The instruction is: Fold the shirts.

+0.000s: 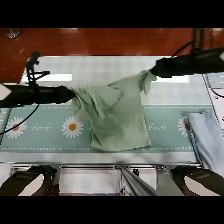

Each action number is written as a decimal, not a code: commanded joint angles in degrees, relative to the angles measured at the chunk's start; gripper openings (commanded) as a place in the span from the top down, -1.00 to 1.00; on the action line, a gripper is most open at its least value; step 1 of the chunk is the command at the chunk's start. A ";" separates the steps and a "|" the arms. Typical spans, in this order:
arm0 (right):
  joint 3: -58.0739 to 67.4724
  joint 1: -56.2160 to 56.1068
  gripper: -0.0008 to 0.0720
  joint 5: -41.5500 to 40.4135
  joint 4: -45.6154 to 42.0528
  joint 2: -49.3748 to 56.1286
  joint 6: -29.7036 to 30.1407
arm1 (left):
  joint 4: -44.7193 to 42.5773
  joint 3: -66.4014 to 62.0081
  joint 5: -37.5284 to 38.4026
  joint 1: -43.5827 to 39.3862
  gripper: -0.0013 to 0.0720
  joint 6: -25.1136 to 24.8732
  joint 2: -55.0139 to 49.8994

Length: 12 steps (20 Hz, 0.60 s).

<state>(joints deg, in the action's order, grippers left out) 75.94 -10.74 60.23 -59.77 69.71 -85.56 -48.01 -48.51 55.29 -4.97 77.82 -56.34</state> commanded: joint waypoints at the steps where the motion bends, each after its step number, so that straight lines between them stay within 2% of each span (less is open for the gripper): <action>1: -0.24 0.00 0.91 -12.17 14.53 13.22 2.01 | 0.72 1.40 -11.98 -0.42 0.88 -0.17 -10.10; 2: 1.07 0.26 0.90 -11.76 15.28 15.89 1.99 | 0.68 -0.15 -11.76 -0.33 0.52 -0.20 -12.81; 3: 2.67 0.74 0.35 -10.05 16.04 18.08 1.99 | 0.59 -1.86 -10.91 -0.26 -0.48 -0.22 -14.84; 4: 4.22 1.75 -0.57 -7.02 16.50 19.28 1.92 | -0.70 -4.07 -8.92 0.22 -0.95 -0.66 -16.52; 5: 5.88 3.54 -0.73 -2.38 15.63 19.52 2.34 | -3.06 -6.91 -5.35 1.42 -0.95 -2.01 -17.73; 7: 9.20 8.96 -0.73 11.10 10.69 18.23 3.58 | -9.57 -12.24 2.49 5.70 -0.95 -2.21 -18.36; 9: 8.41 14.82 -0.73 24.02 0.79 14.47 6.03 | -12.20 -14.23 7.96 11.30 -0.95 -2.14 -18.18; 10: 5.75 17.42 -0.73 27.34 -6.45 11.56 6.05 | -11.21 -13.84 10.19 13.88 -0.95 -2.19 -18.34; 11: 1.20 19.96 -0.72 26.62 -11.02 8.09 5.46 | -8.66 -12.39 11.41 15.47 -0.95 -3.56 -18.38; 12: -5.49 22.86 -0.72 23.58 -11.89 3.98 4.48 | -4.68 -9.94 12.39 16.28 -0.95 -6.75 -18.53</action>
<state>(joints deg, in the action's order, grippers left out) 78.50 5.17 77.76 -60.62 80.42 -80.95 -56.14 -59.70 61.12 6.79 74.98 -74.06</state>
